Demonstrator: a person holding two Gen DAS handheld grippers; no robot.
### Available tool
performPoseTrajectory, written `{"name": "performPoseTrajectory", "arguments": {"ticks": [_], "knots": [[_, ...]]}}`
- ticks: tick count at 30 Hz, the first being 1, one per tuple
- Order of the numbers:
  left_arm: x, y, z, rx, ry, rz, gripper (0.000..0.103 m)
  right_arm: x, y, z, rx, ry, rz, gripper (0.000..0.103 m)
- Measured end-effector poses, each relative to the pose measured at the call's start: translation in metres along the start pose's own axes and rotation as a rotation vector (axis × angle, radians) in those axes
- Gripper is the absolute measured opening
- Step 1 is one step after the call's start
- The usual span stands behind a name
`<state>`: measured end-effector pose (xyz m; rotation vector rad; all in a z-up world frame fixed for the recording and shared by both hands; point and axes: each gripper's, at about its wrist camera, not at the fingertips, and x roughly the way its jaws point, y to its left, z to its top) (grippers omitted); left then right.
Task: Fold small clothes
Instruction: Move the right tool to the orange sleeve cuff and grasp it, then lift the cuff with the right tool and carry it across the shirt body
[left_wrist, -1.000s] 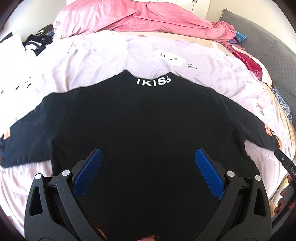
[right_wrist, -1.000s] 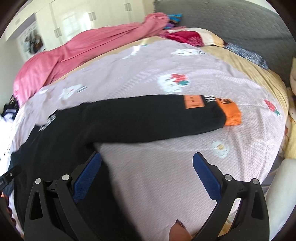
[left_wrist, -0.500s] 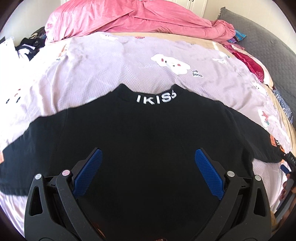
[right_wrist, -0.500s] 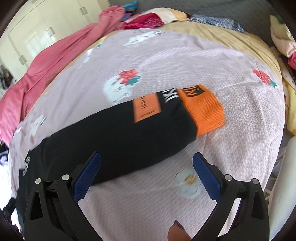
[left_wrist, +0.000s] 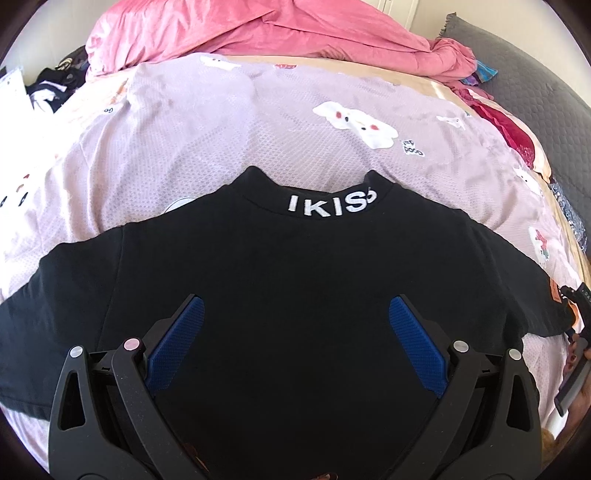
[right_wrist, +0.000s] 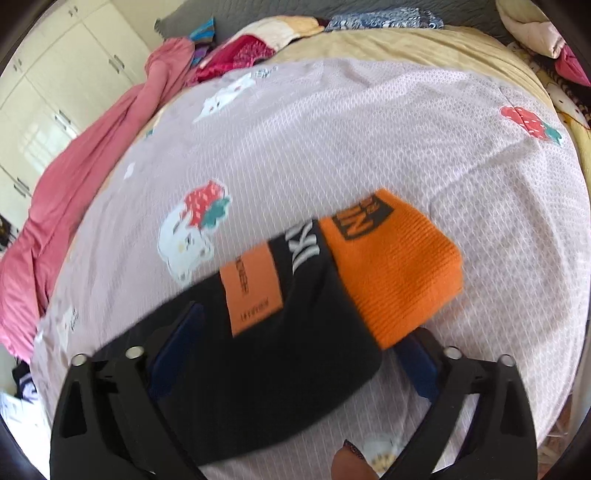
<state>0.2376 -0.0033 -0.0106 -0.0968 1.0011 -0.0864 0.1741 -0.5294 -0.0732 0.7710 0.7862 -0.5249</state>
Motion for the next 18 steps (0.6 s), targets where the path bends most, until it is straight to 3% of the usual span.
{"name": "performPoseTrajectory", "arguments": {"ticks": [1,3,6,18], "knots": [[-0.001,0.002,0.001,-0.003,-0.002,0.001,0.094,-0.001,-0.002,0.001,0.007,-0.021,0.015,0.062],[-0.003,0.004,0.001,-0.011,-0.01,0.001,0.094,-0.001,-0.004,0.003,0.01,-0.039,0.043,0.03],[-0.011,0.01,0.003,-0.028,-0.026,-0.006,0.094,-0.01,-0.005,0.004,0.003,-0.075,0.123,0.017],[-0.042,0.032,0.004,-0.087,-0.074,-0.019,0.094,-0.089,0.073,-0.015,-0.179,-0.177,0.385,0.013]]}}
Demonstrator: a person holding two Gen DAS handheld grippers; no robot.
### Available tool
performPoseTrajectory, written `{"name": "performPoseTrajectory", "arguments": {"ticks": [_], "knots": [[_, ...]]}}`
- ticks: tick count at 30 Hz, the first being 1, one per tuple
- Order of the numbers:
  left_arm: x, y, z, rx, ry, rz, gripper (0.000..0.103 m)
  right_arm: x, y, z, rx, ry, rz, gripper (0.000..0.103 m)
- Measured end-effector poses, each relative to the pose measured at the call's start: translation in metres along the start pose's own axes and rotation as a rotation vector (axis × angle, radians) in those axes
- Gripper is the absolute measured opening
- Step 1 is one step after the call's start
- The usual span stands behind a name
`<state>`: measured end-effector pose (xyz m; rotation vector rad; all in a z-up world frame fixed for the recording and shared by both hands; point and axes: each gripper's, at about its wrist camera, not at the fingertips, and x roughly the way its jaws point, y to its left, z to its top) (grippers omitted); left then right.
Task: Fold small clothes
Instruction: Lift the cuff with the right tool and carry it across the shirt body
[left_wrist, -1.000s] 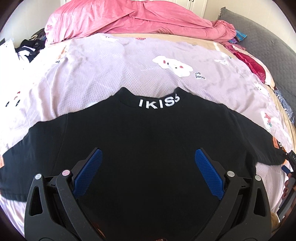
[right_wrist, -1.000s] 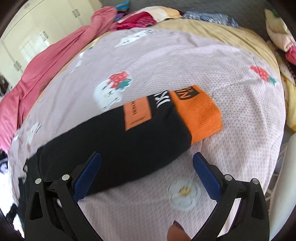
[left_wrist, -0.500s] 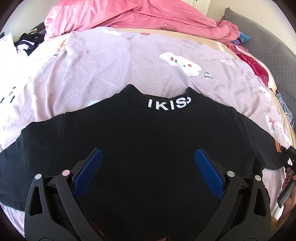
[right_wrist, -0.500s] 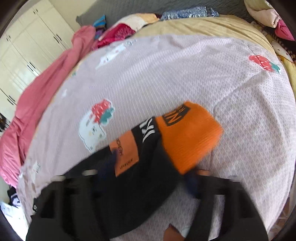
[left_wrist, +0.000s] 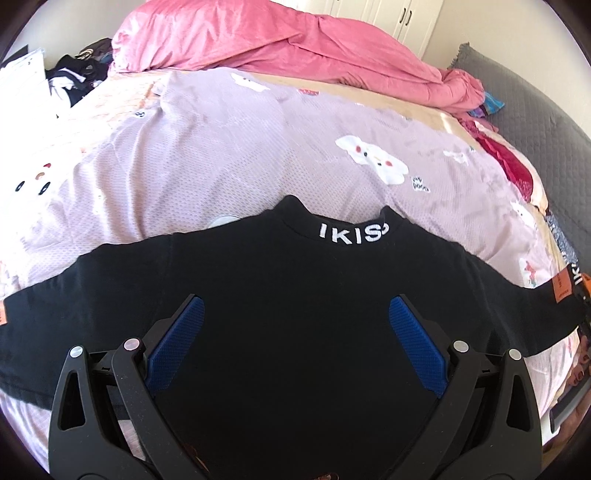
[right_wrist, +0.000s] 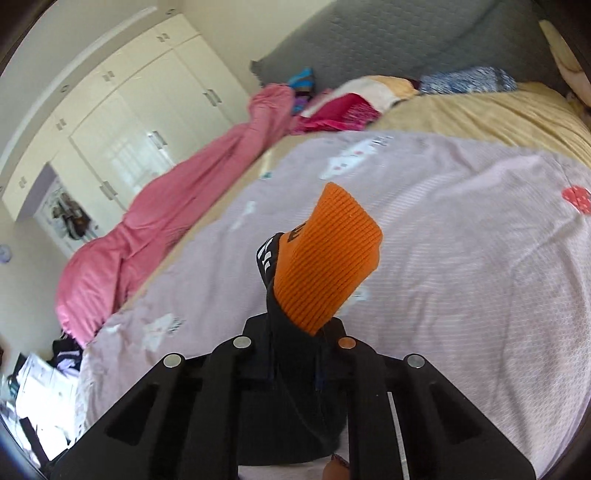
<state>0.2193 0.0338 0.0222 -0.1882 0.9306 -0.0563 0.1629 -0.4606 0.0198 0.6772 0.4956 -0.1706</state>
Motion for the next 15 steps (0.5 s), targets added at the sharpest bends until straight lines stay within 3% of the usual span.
{"name": "performPoseTrajectory", "arguments": {"ticks": [7,15], "knots": [[-0.025,0.024,0.0,-0.03,-0.039,-0.014,0.094,-0.008,0.074,-0.01,-0.097,0.01,0.1,0.013],[-0.05,0.053,0.006,-0.091,-0.082,-0.057,0.094,-0.006,0.156,-0.046,-0.209,0.059,0.188,0.013]]}}
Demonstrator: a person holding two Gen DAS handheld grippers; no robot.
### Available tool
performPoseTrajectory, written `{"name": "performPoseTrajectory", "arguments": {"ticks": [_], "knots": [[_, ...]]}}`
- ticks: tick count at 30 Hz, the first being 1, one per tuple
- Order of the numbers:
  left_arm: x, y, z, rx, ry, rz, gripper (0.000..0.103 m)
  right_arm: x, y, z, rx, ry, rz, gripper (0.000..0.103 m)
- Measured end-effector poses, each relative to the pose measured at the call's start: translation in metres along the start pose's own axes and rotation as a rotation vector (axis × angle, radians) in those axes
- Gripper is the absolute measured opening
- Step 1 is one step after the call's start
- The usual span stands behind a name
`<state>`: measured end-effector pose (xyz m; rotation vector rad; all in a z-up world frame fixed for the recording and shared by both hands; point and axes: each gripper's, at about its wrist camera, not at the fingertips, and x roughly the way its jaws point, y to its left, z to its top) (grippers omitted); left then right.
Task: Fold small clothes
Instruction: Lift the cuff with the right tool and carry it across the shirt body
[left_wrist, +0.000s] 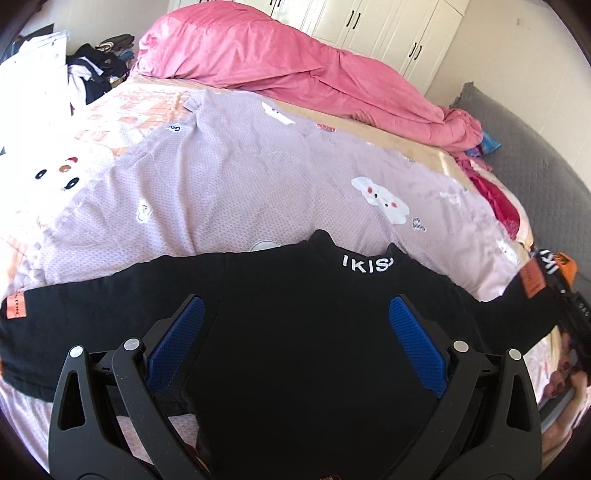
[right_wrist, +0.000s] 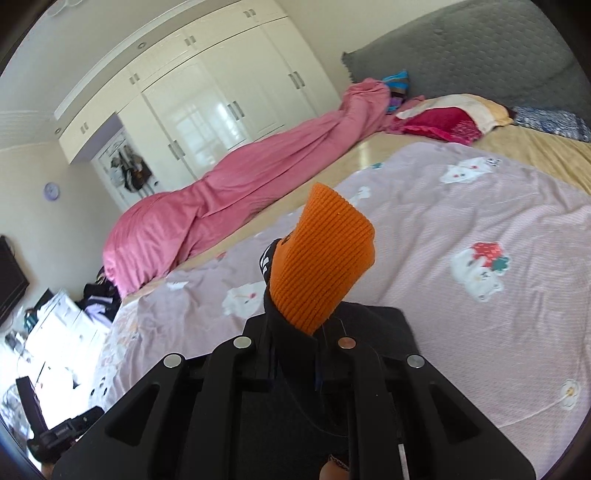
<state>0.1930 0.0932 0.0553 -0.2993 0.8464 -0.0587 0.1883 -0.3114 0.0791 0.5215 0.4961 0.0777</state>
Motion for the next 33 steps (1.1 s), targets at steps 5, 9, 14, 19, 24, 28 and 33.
{"name": "performPoseTrajectory", "arguments": {"ticks": [5,9,14,19,24,28,33], "knots": [[-0.003,0.016,0.001,-0.034,0.01,0.001,0.094,0.018,0.047,-0.019,-0.064,0.048,0.049,0.013],[-0.004,0.029,0.002,-0.068,0.013,-0.001,0.094,0.034,0.079,-0.038,-0.106,0.093,0.084,0.013],[-0.003,0.047,0.004,-0.107,0.021,0.004,0.094,0.054,0.114,-0.066,-0.173,0.146,0.119,0.013],[-0.005,0.057,0.005,-0.134,0.023,-0.009,0.094,0.071,0.144,-0.098,-0.245,0.199,0.129,0.014],[-0.002,0.06,0.004,-0.143,0.039,-0.026,0.094,0.084,0.166,-0.125,-0.3,0.25,0.142,0.016],[0.004,0.063,0.002,-0.157,0.055,-0.028,0.094,0.087,0.178,-0.139,-0.336,0.28,0.189,0.037],[0.015,0.065,-0.002,-0.164,0.09,-0.024,0.094,0.076,0.188,-0.142,-0.386,0.275,0.249,0.047]]}}
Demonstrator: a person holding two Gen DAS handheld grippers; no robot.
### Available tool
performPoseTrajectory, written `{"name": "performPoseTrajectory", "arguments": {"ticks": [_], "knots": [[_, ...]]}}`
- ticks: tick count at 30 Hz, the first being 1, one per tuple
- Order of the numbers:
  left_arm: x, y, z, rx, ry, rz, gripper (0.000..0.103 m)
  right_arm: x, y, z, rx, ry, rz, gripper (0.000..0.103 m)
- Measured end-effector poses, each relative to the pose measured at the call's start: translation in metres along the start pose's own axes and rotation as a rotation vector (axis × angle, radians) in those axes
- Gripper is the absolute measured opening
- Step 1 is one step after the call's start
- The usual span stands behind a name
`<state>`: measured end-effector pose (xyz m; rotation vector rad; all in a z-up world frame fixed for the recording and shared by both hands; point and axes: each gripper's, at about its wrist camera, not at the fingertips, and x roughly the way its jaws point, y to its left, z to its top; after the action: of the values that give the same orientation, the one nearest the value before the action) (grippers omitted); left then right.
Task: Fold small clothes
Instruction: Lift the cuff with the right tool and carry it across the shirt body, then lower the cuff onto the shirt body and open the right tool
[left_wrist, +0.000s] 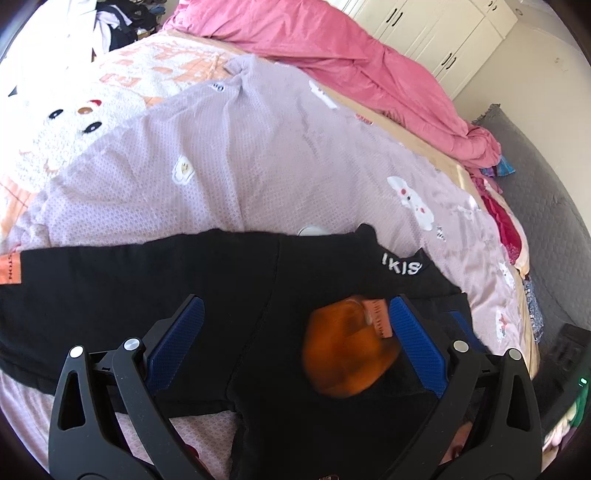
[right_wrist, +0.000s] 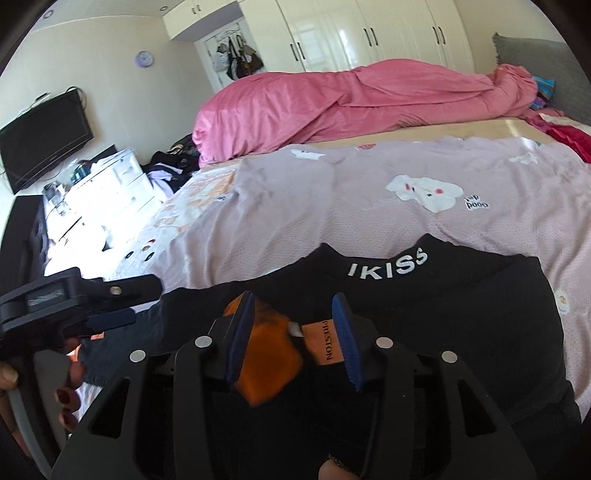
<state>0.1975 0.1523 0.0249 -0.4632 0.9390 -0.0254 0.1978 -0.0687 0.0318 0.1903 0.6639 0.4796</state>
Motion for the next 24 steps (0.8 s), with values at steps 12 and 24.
{"name": "performPoseTrajectory", "arguments": {"ticks": [12,24], "knots": [[0.045,-0.015,-0.03,0.032,0.13,-0.081,0.093,-0.028,-0.056,-0.005,0.109,-0.011,-0.094,0.06],[0.065,-0.027,-0.036,0.061,0.076,-0.04,0.009,-0.073,-0.121,-0.015,0.217,-0.064,-0.206,0.061]]}}
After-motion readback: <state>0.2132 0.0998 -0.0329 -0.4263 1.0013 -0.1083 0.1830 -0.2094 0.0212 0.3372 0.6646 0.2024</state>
